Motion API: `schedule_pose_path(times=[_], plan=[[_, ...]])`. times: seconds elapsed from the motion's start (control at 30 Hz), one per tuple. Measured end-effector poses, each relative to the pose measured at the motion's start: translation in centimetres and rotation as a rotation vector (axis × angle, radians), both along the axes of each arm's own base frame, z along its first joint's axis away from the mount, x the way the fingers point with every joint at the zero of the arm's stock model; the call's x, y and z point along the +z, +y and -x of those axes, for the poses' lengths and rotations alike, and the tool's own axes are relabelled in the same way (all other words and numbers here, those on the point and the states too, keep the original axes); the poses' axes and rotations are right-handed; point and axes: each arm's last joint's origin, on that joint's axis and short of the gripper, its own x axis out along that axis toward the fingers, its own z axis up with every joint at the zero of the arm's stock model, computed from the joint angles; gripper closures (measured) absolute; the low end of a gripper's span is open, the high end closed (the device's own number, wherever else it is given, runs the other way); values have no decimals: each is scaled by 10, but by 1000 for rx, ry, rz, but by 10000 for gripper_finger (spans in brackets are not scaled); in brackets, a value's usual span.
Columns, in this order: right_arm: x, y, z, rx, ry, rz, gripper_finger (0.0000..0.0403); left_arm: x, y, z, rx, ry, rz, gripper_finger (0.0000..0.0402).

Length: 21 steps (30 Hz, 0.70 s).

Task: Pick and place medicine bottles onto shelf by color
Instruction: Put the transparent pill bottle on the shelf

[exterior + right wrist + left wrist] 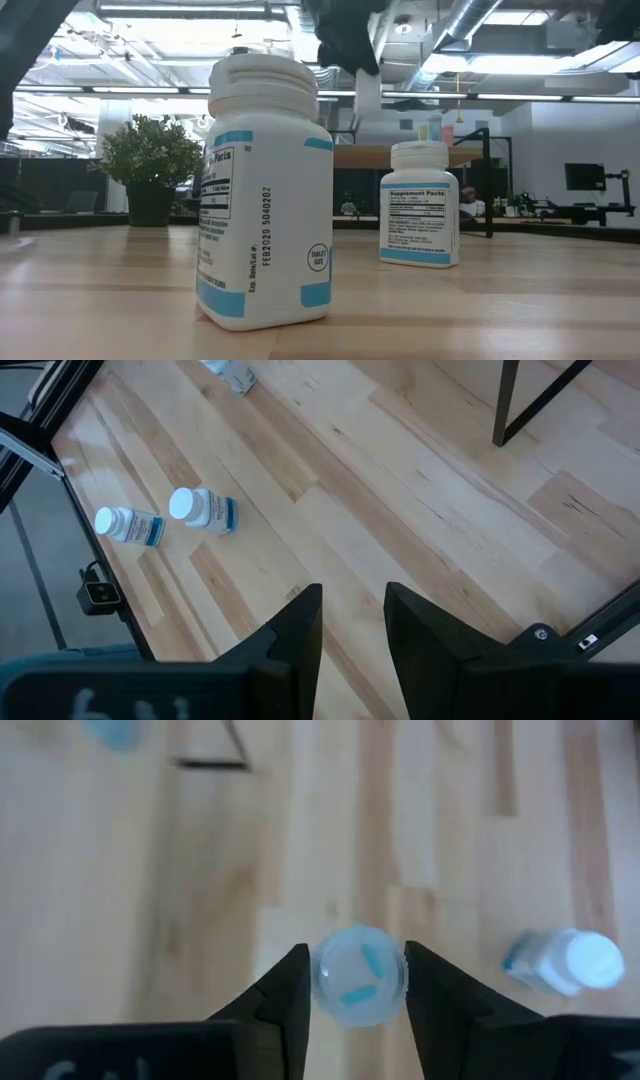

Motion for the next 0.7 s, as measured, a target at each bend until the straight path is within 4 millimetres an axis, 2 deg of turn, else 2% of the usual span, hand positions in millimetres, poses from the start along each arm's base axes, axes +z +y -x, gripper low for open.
schedule_pose_path(times=[0.1,0.2,0.5,0.7], plan=[[0,0,0,0,0,0,269,22,19,7,21,-35,-38,293],[0,0,0,0,0,0,269,32,42,15,53,-41,-62,290],[0,0,0,0,0,0,269,24,108,44,186,76,-62,290],[0,0,0,0,1,0,269,20,128,59,192,148,-58,292]])
